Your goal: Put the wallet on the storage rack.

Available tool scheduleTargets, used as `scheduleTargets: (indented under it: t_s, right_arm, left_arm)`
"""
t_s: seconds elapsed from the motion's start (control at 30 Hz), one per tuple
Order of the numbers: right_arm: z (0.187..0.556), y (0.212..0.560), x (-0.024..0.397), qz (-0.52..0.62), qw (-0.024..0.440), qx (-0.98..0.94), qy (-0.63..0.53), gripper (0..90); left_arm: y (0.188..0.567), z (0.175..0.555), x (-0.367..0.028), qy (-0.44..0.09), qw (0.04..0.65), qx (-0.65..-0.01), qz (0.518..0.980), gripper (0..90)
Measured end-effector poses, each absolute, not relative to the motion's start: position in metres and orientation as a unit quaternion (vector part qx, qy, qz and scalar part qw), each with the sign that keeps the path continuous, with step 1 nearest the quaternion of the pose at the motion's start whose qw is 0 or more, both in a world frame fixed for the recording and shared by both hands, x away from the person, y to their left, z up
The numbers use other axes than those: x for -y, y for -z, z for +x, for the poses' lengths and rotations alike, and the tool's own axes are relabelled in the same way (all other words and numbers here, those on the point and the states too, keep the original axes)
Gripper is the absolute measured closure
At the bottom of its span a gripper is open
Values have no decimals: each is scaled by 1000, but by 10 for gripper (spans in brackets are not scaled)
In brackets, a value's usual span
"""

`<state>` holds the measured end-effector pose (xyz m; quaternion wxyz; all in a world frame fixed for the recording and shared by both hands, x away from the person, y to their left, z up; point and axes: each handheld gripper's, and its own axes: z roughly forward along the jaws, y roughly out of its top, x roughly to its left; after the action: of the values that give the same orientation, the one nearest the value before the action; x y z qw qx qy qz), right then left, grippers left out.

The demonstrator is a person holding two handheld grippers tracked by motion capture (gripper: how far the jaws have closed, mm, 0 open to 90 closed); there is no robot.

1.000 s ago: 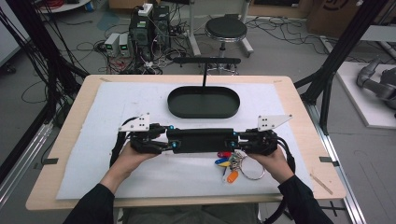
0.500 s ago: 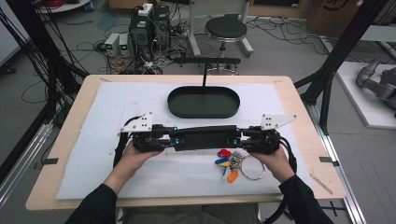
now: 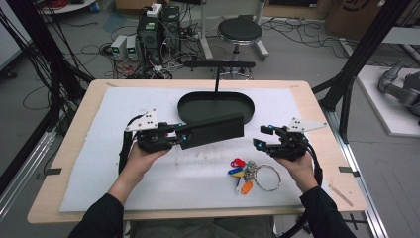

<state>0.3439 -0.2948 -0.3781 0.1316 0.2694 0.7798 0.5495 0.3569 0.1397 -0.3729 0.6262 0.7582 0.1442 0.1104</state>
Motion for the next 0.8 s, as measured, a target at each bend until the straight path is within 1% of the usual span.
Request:
scheduleTargets:
  t_s: [0.2, 0.33, 0.53, 0.8]
  right_arm:
    - [345, 382, 308, 346, 204, -763, -507, 357]
    - [348, 385, 315, 380, 224, -753, -488, 356]
    - [350, 388, 322, 401, 226, -745, -482, 326]
    - [349, 389, 323, 401, 224, -745, -484, 284]
  left_arm:
    - [369, 366, -137, -130, 611, -161, 764, 735]
    - [367, 375, -135, -142, 604, -177, 764, 734]
    - [367, 386, -133, -163, 594, -198, 763, 734]
    - [363, 399, -125, -180, 584, -217, 761, 733]
